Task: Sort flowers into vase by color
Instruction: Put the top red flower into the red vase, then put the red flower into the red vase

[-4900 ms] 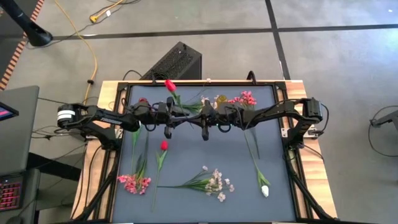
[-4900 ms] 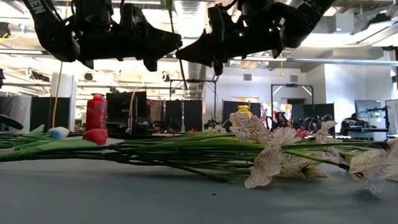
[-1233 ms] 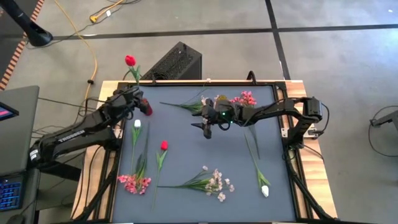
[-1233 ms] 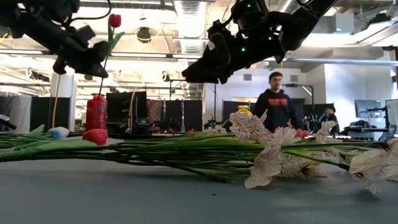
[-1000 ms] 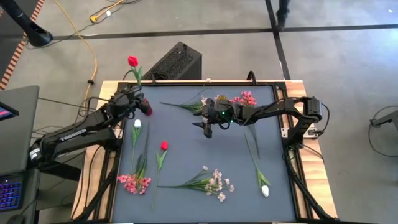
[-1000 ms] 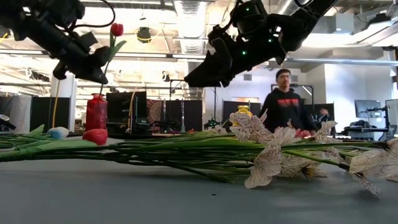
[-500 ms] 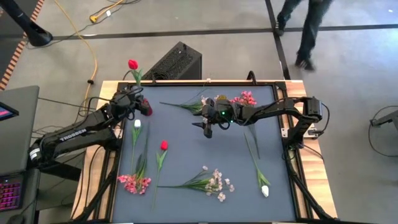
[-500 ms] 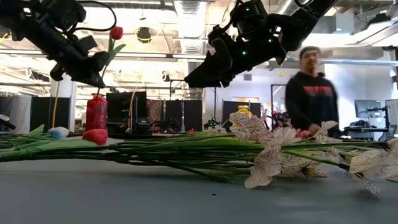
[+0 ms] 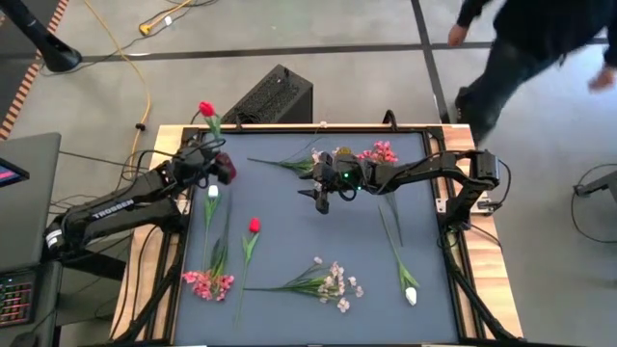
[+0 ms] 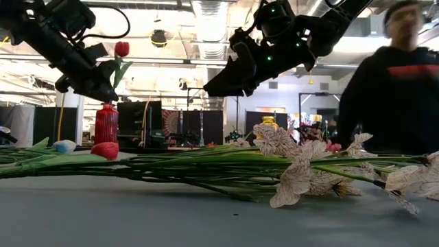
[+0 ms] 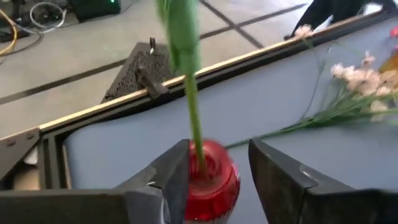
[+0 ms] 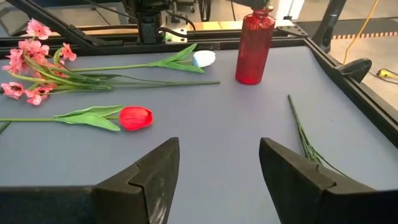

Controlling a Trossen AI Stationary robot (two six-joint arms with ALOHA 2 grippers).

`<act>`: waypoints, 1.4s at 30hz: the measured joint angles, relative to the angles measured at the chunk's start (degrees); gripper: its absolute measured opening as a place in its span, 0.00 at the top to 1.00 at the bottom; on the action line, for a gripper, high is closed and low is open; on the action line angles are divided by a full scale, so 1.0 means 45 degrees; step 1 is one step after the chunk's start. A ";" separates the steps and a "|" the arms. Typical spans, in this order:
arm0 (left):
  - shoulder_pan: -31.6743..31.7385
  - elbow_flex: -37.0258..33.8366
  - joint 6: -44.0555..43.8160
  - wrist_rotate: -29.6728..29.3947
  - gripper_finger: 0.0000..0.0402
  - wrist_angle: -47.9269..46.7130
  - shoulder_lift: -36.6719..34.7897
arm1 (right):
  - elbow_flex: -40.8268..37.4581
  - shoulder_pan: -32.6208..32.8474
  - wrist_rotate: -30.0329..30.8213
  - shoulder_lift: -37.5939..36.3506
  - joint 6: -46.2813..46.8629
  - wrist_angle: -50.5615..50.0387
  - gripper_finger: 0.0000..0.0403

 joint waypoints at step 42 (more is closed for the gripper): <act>-0.8328 0.3508 -0.6808 0.7034 0.55 -0.5615 0.3623 | 0.0000 0.0005 0.0000 0.0001 0.0086 0.0006 0.38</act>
